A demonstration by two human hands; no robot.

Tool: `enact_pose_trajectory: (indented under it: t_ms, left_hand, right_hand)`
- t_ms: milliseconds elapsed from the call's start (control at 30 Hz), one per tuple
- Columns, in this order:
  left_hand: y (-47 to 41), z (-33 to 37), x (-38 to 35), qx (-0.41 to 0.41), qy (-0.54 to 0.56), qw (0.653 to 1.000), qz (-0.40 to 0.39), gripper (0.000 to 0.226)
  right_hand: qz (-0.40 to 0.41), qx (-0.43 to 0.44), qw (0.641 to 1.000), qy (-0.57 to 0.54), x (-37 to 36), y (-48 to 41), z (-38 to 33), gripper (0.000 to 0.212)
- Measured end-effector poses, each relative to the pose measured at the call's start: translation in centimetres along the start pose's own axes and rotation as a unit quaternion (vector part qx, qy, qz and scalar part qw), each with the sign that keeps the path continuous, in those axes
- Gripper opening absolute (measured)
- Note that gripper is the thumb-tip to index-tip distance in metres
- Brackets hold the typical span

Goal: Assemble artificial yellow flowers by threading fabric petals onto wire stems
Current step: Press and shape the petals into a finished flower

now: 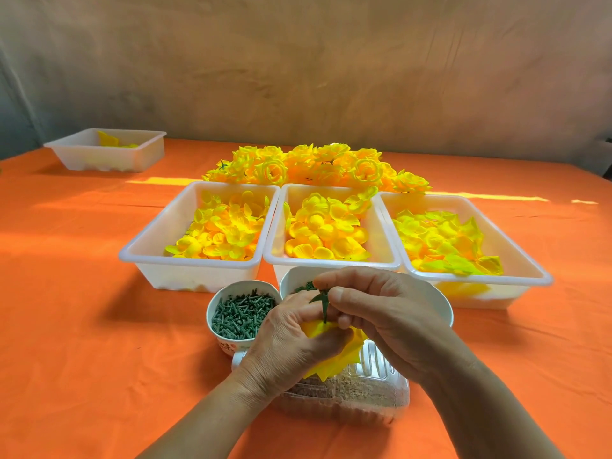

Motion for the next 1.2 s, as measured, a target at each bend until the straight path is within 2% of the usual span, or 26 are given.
enact_pose_trajectory:
  t_ms: [133,267,367,600,900,1200]
  left_hand:
    - [0.0,0.3,0.0,-0.008,-0.007,1.0,-0.009,0.009]
    - [-0.1,0.3,-0.2,-0.007,0.02,0.999,-0.028,0.03]
    - [0.0,0.5,0.1,-0.01,0.013,1.0,-0.007,0.029]
    - [0.2,0.8,0.2,-0.01,0.004,1.0,0.001,0.04]
    - [0.2,0.3,0.3,-0.002,-0.007,1.0,0.001,0.038]
    - [0.1,0.1,0.7,0.018,-0.083,0.996,-0.016,0.055]
  right_hand:
    - [0.007,0.01,0.997,0.08,0.1,0.2,-0.3,0.019]
    - [0.024,0.033,0.98,0.194,0.5,0.5,-0.6,0.021]
    - [0.041,0.043,0.963,0.262,0.8,0.5,-0.1,0.019]
    - [0.079,0.084,0.933,0.34,0.9,0.9,-0.5,0.018]
    - [0.105,0.085,0.932,0.335,1.0,0.9,-0.1,0.012]
    - [0.088,0.1,0.944,0.301,0.7,1.2,0.3,0.016]
Point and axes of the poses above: each hand's wrist, its own y-axis away from the middle knuckle, its own x-axis out of the back of the hand, z = x × y, the point moved 8 cm from there along -y, towards the middle knuckle, and after that the axes turned 4 degrees about -z, right-handed, at the moved point
